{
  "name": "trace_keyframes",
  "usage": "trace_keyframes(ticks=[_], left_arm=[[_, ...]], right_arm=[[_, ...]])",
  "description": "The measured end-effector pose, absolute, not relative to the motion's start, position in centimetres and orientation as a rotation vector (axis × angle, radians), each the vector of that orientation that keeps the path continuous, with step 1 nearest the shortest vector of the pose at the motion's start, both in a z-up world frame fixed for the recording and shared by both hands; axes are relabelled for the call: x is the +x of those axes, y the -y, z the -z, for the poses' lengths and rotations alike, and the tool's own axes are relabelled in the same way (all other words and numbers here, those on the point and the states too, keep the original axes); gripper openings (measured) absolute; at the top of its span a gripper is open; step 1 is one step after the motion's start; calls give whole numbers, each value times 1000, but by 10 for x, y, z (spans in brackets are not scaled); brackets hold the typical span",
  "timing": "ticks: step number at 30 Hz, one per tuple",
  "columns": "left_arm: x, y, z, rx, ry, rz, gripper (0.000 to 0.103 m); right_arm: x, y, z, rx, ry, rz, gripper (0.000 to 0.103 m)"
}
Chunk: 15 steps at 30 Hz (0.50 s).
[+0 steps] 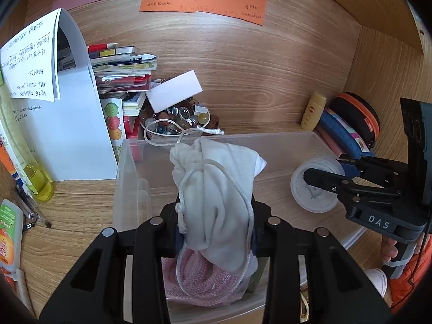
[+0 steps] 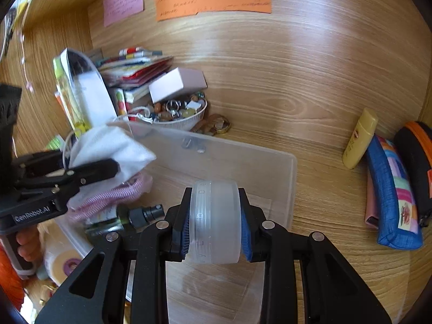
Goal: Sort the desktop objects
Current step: 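Carry the white pouch with left tool while right tool carries clear container to box, then open left tool to drop pouch into box while right tool releases the container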
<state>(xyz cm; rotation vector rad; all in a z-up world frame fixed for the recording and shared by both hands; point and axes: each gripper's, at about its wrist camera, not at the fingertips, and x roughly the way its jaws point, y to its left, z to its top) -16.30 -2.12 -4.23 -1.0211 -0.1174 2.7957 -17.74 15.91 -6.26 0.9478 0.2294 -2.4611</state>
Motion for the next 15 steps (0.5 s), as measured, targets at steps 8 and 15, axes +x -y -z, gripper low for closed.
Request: trace_keyframes(ticks=[8, 15], left_arm=[[-163, 14, 46, -1030, 55, -2783, 37], [-163, 10, 47, -1034, 27, -2780, 43]], right_arm=[[-176, -150, 71, 979, -301, 2425, 27], [-173, -145, 73, 977, -341, 2415, 28]])
